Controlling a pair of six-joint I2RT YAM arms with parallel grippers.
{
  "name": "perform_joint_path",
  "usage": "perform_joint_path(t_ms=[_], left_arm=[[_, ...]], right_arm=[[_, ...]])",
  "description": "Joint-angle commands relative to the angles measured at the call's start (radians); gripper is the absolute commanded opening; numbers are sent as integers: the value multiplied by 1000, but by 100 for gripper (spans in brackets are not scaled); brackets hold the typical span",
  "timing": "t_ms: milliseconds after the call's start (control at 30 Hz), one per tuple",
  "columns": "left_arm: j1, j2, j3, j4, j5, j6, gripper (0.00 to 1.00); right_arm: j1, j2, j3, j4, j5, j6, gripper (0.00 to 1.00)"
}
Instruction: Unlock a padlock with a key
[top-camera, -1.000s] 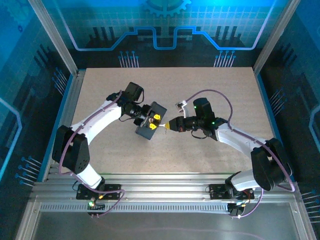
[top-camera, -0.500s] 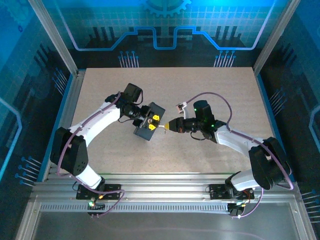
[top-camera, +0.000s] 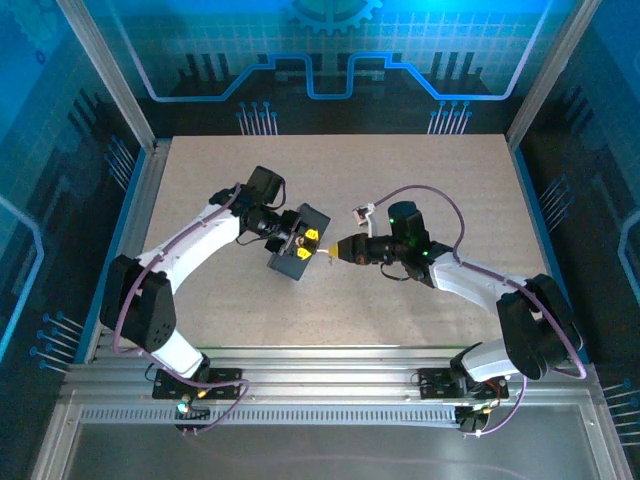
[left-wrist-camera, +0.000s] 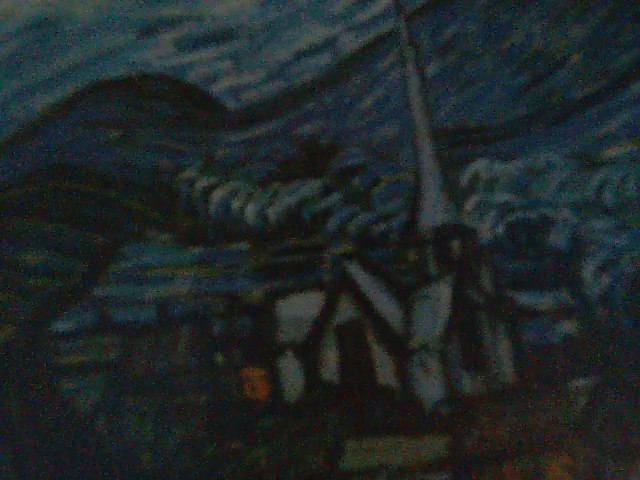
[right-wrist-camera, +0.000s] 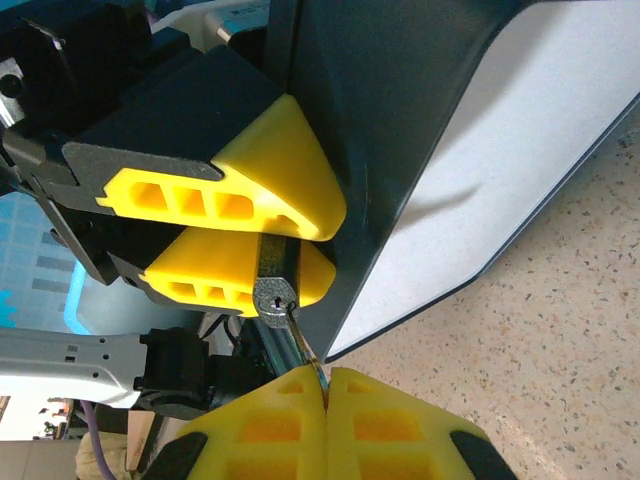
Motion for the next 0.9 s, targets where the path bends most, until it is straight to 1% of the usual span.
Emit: perform_joint_path(t_ms=[0, 667, 867], left_arm=[[-4, -50, -4, 27, 38, -29, 0], [-2, -61, -26, 47, 20, -55, 0], [-2, -61, -34, 43, 13, -55, 0]], right_arm=[[10, -24, -13, 45, 16, -4, 0], [20, -36, -32, 72, 33, 15, 0], [31, -63, -53, 94, 40, 26, 0]])
